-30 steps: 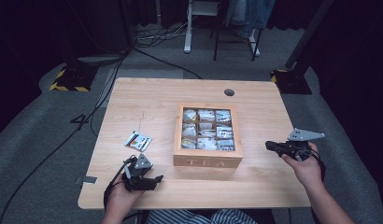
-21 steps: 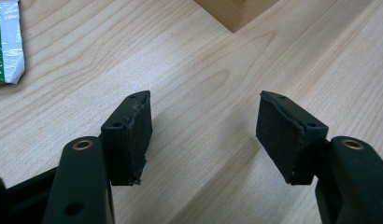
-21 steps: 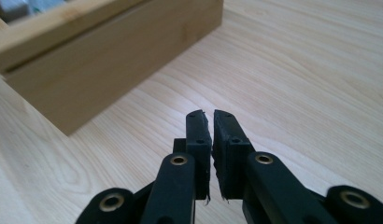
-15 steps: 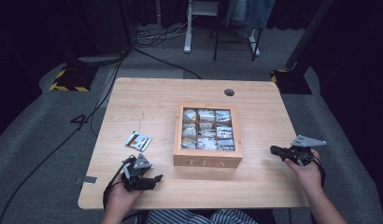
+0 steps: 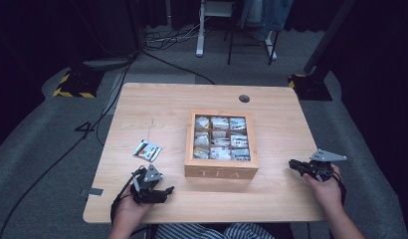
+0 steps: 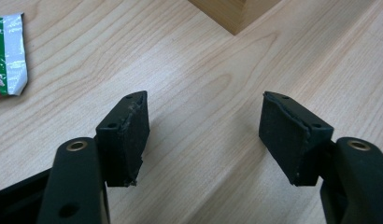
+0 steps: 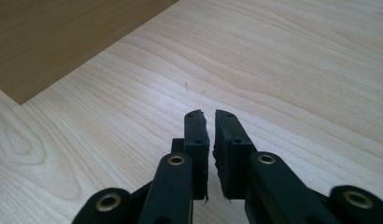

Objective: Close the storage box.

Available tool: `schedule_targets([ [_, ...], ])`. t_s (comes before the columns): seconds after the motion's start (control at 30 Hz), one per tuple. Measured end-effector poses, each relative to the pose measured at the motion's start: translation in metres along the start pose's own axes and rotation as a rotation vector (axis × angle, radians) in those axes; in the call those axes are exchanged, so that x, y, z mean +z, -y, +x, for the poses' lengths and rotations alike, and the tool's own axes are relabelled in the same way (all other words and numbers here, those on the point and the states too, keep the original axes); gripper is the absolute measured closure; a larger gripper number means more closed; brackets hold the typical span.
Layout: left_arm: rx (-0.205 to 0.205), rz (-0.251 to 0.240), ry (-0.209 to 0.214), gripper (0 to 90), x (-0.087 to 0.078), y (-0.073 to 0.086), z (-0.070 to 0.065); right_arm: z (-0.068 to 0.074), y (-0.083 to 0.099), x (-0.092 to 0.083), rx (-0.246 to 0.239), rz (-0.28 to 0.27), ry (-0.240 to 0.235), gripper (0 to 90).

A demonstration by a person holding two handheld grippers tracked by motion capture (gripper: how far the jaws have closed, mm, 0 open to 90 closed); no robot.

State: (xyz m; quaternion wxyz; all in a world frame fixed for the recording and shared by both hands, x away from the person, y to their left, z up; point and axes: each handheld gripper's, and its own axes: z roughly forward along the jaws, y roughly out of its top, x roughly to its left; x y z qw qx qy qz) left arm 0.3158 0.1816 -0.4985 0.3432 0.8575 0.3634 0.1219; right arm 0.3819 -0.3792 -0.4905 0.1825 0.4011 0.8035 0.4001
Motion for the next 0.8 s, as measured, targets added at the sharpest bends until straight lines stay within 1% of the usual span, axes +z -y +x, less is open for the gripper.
schedule_targets([
  [0.03, 0.013, -0.001, -0.003, 33.1, 0.0, 0.0, 0.0, 0.0, 0.001, 0.0, 0.001, 0.001, 0.003, 81.7],
  [0.13, 0.025, -0.007, -0.012, 32.4, 0.001, 0.001, 0.0, 0.002, 0.003, 0.002, -0.013, 0.013, 0.023, 78.3],
  [0.23, 0.02, -0.017, -0.008, 32.0, 0.001, 0.001, 0.0, 0.004, 0.004, 0.006, -0.036, 0.031, 0.035, 72.3],
  [0.3, 0.023, -0.026, -0.004, 31.5, 0.002, 0.002, 0.001, 0.006, 0.006, 0.011, -0.043, 0.037, 0.035, 63.4],
  [0.33, 0.022, -0.029, -0.004, 31.1, 0.002, 0.003, 0.001, 0.006, 0.006, 0.012, -0.029, 0.035, 0.029, 58.5],
  [0.37, 0.023, -0.036, -0.002, 30.7, 0.003, 0.003, 0.001, 0.006, 0.005, 0.013, -0.024, 0.035, 0.033, 54.7],
  [0.4, 0.023, -0.041, -0.002, 30.2, 0.003, 0.004, 0.002, 0.007, 0.005, 0.013, -0.012, 0.041, 0.049, 49.1],
  [0.43, 0.024, -0.04, -0.001, 30.1, 0.003, 0.004, 0.002, 0.007, 0.005, 0.014, 0.001, 0.043, 0.056, 45.8],
  [0.47, 0.024, -0.042, -0.004, 30.1, 0.003, 0.003, 0.002, 0.007, 0.004, 0.014, 0.01, 0.045, 0.055, 44.4],
  [0.57, 0.021, -0.04, -0.005, 29.9, 0.004, 0.003, 0.001, 0.008, 0.005, 0.014, 0.006, 0.048, 0.048, 41.6],
  [0.73, 0.018, -0.04, -0.007, 29.8, 0.004, 0.003, 0.001, 0.008, 0.005, 0.015, 0.004, 0.048, 0.046, 41.2],
  [0.8, 0.012, -0.033, -0.014, 30.1, 0.003, 0.002, 0.001, 0.008, 0.005, 0.015, 0.005, 0.047, 0.046, 41.2],
])
